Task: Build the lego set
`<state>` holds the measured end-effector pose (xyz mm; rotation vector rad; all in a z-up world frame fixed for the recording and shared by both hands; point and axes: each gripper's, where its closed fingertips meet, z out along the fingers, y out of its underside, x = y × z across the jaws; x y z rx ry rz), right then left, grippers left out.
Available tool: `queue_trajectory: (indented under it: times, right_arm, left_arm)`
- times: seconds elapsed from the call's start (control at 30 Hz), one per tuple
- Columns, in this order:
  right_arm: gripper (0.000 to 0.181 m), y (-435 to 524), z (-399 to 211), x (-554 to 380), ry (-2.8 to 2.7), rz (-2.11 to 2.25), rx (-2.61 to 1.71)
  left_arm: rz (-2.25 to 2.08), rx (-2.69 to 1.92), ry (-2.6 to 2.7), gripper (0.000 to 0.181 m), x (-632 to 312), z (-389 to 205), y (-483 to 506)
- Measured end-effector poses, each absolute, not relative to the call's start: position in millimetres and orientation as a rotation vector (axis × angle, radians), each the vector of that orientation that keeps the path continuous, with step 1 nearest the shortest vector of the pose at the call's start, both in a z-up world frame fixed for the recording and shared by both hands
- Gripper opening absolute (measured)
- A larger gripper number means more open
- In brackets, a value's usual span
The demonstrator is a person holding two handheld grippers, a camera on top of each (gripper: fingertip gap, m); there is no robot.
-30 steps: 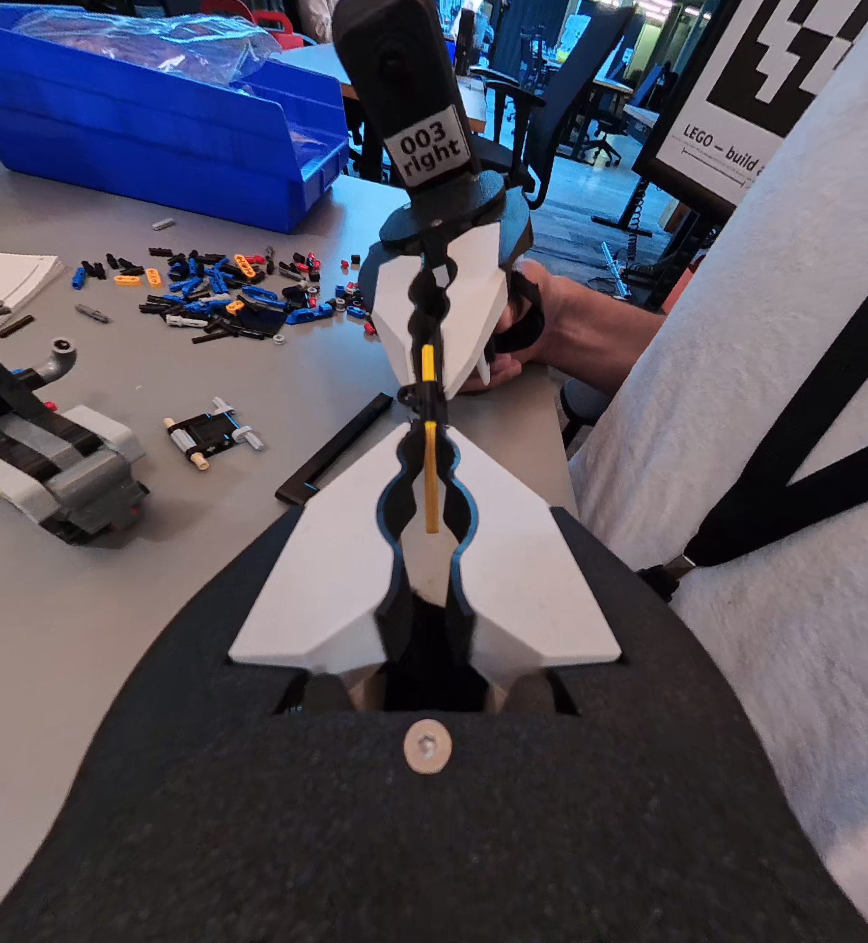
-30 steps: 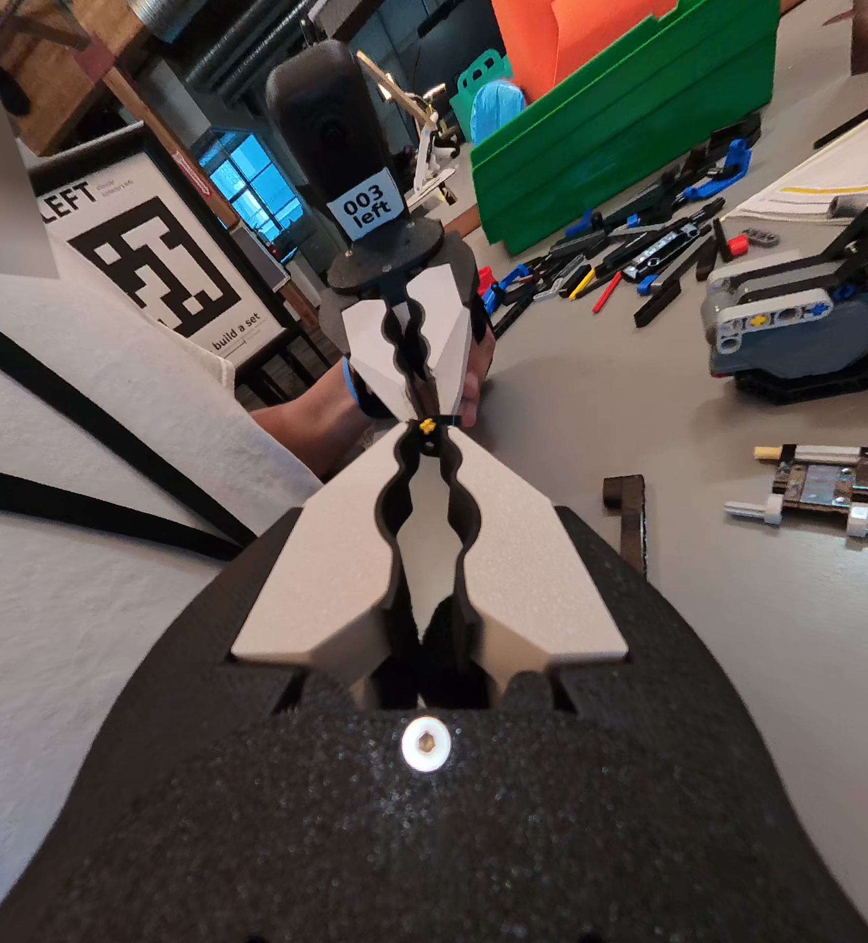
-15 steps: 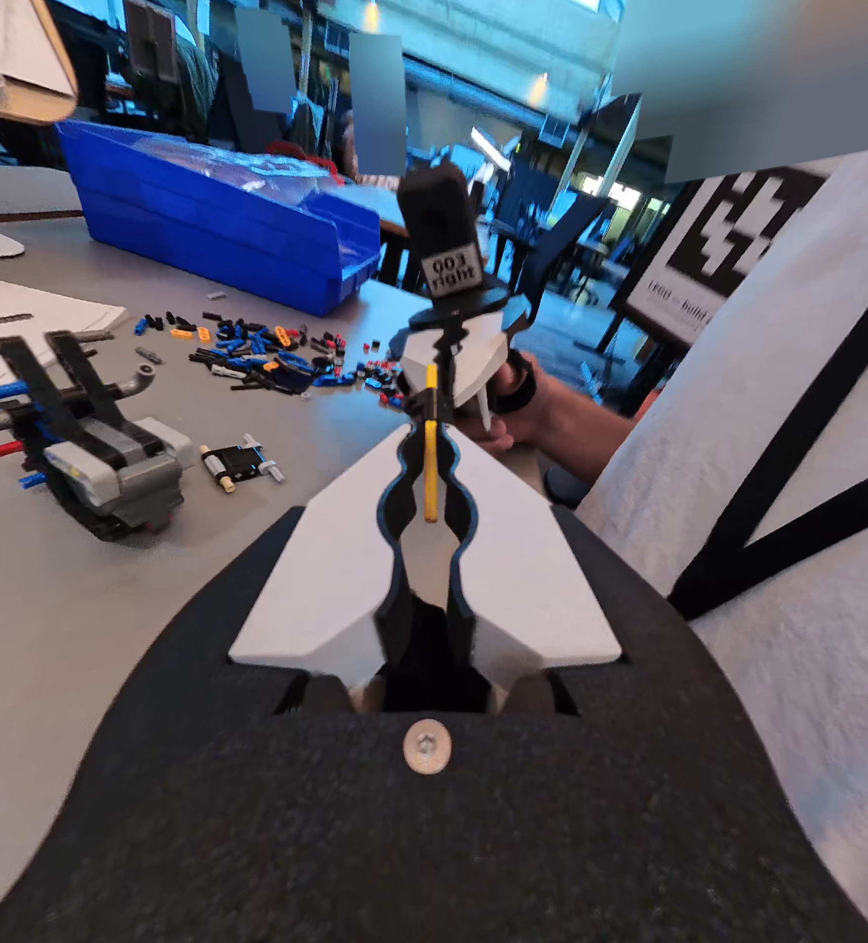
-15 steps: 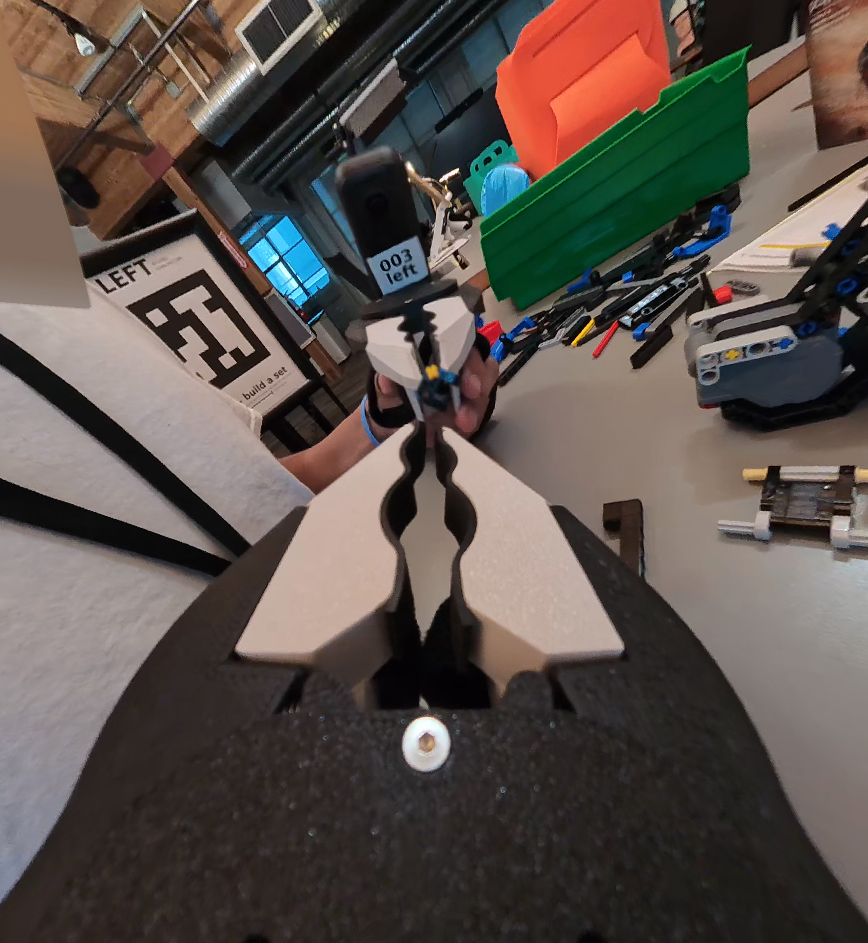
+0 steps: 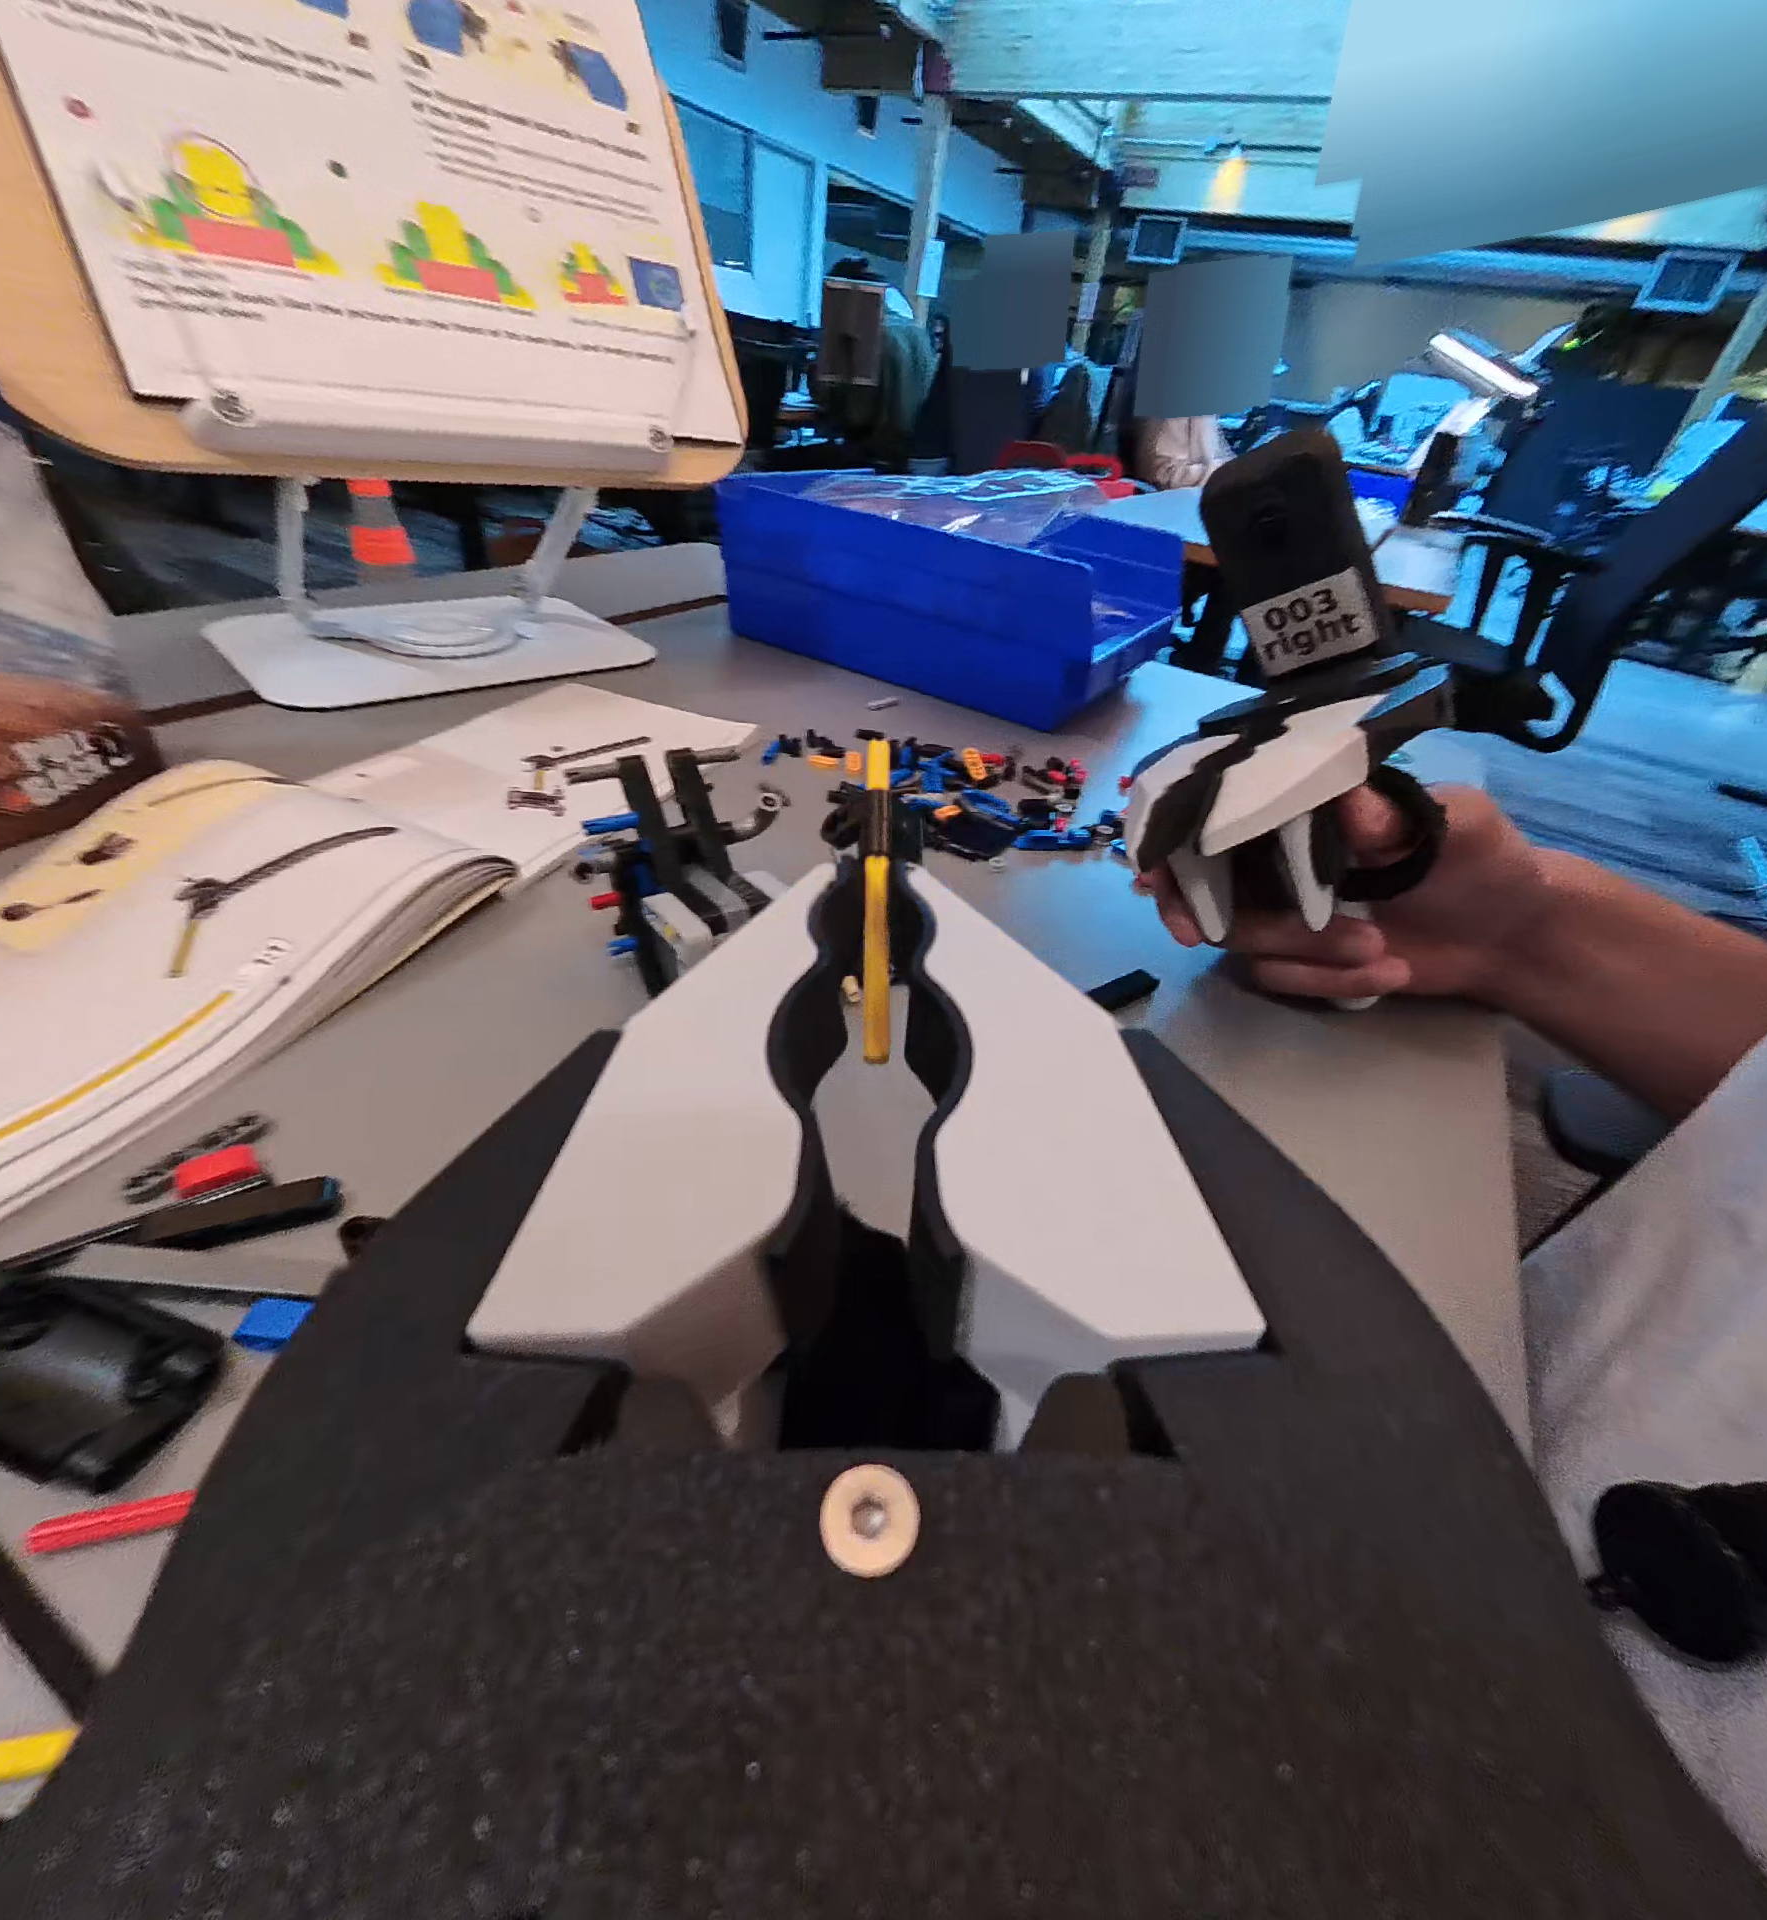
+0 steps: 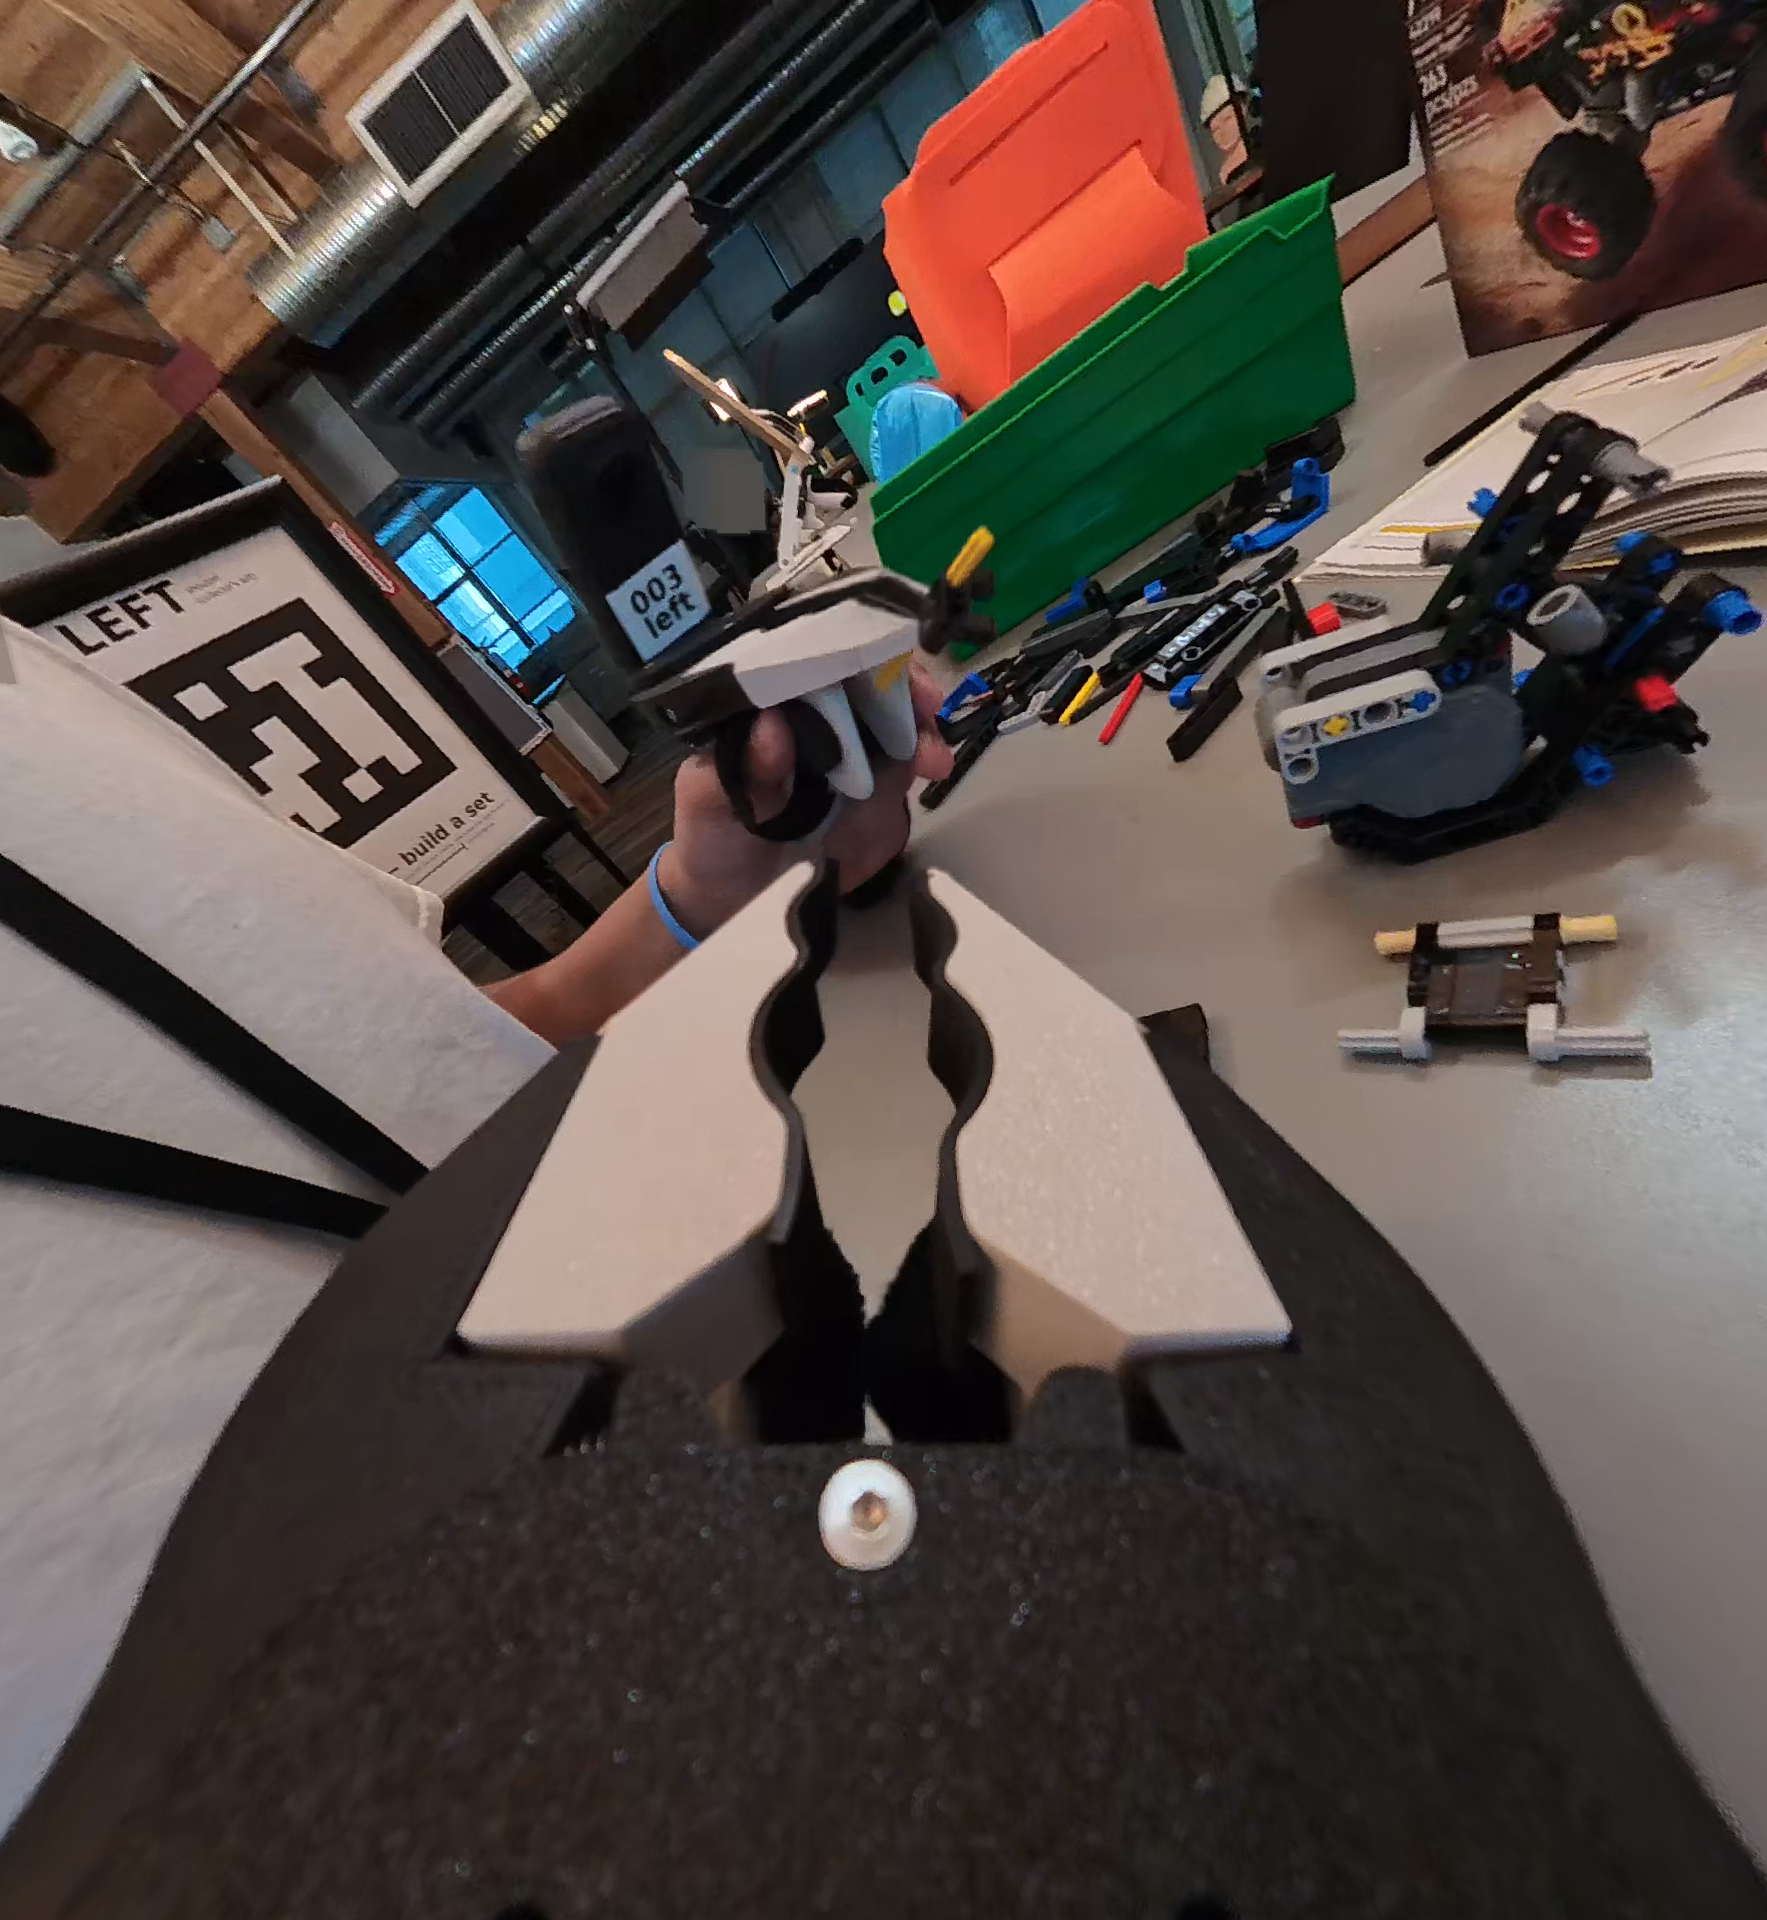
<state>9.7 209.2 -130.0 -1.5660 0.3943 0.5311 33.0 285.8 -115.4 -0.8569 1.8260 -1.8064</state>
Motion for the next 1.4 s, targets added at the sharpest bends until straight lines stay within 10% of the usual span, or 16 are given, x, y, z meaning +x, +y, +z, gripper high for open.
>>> queue_trajectory:
  times: [0.73,1.4]
  right_arm:
    - [0.027,271,-71,-8,0.224,0.507,-1.475]
    - [0.014,262,-106,15,0.280,-0.123,-1.782]
  left_arm:
    - [-2.459,-0.462,1.973,0.002,-11,-64,278]
    - [-1.862,-0.543,2.095,0.014,13,-117,262]
